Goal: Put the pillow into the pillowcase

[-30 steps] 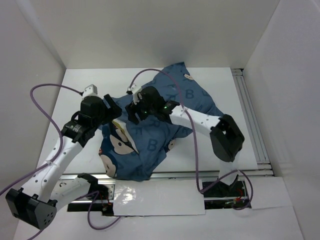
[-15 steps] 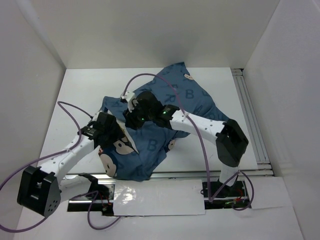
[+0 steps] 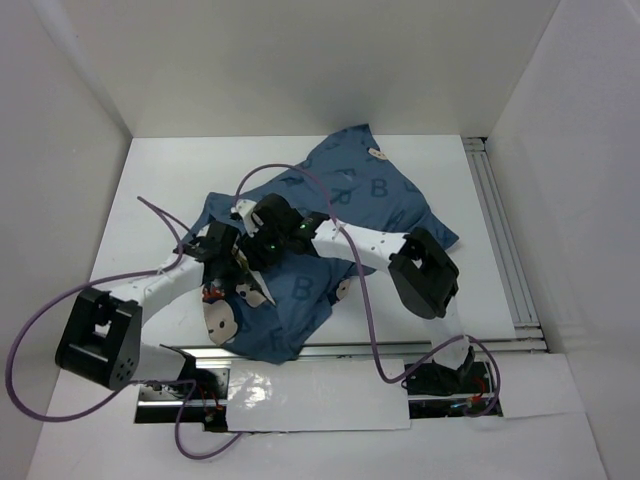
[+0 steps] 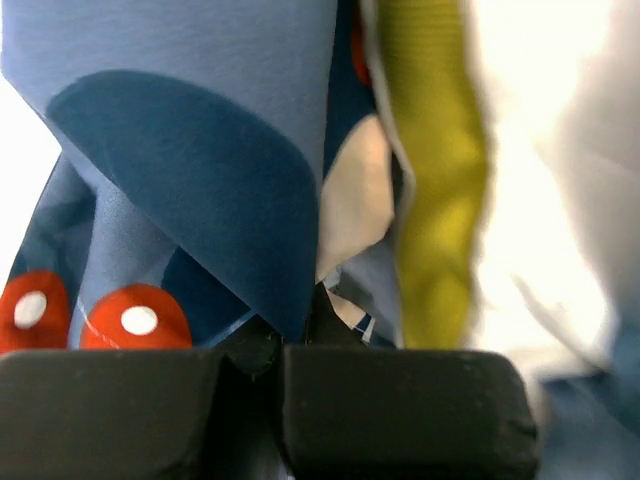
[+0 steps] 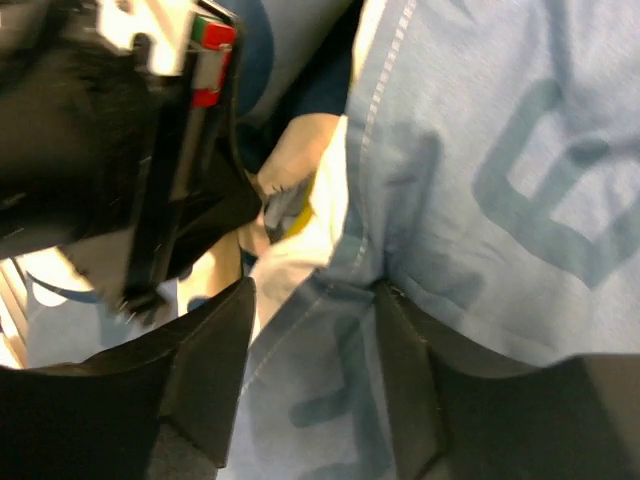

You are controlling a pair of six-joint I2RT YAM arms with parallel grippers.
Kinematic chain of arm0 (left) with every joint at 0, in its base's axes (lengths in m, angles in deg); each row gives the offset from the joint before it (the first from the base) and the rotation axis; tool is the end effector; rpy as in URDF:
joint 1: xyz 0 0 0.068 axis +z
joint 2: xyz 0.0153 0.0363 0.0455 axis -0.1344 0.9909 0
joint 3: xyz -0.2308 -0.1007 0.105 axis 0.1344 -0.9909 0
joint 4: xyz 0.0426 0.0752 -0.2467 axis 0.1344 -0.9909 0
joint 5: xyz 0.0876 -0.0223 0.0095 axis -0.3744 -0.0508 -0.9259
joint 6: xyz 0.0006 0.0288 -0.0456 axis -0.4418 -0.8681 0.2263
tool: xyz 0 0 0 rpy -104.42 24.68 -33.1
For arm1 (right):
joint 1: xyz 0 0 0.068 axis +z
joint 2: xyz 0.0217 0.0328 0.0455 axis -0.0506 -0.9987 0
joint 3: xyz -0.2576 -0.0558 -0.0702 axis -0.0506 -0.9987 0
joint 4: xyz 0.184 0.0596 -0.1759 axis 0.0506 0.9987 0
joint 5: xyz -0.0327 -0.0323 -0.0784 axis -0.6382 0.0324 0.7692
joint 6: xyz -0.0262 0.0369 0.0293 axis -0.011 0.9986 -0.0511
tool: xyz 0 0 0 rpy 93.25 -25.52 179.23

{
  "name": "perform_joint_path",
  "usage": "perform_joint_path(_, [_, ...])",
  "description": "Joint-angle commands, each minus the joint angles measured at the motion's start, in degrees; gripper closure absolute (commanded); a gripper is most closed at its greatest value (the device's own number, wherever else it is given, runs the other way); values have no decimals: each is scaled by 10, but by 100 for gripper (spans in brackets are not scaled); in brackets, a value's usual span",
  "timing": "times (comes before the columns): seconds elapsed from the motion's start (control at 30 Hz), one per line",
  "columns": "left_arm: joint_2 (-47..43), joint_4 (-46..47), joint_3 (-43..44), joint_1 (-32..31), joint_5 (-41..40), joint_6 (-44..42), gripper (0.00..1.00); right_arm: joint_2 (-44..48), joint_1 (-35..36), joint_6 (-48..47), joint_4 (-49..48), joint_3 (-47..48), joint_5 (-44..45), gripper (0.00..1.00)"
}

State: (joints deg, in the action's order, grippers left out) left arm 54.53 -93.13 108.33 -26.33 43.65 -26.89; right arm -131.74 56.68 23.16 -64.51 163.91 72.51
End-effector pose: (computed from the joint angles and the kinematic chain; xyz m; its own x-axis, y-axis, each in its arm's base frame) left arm 0.2359 -0.0732 0.1723 -0.6662 -0.6366 -0.3886 -0.5547 0.7712 -0.3124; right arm 0.2668 0.3778 0.2225 -0.3819 -0.5690 -0.7283 -0.8933 0.4293 0.1330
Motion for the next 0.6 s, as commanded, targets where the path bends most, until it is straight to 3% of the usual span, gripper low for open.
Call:
perform_joint_path(0.0, [-58,-1,4,2,-11,5,100,-23,9,-19,20,30,9,39])
perform_joint_path(0.1, [-107,-16,4,2,-19,0,100,-37,9,-20,15,30,-14,26])
perform_joint_path(0.2, [-147,-35,32,8,-35,-19,100,-64,9,-13,9,25,12,28])
perform_joint_path(0.33, [-213,-64,103,8,-56,-51,100,-103,9,22,19,30,124,79])
perform_joint_path(0.37, [-230,-64,133,8,-61,-67,100,-116,9,40,19,30,159,97])
perform_joint_path(0.57, [-338,-3,216,8,5,-135,100,-154,-36,72,24,35,92,100])
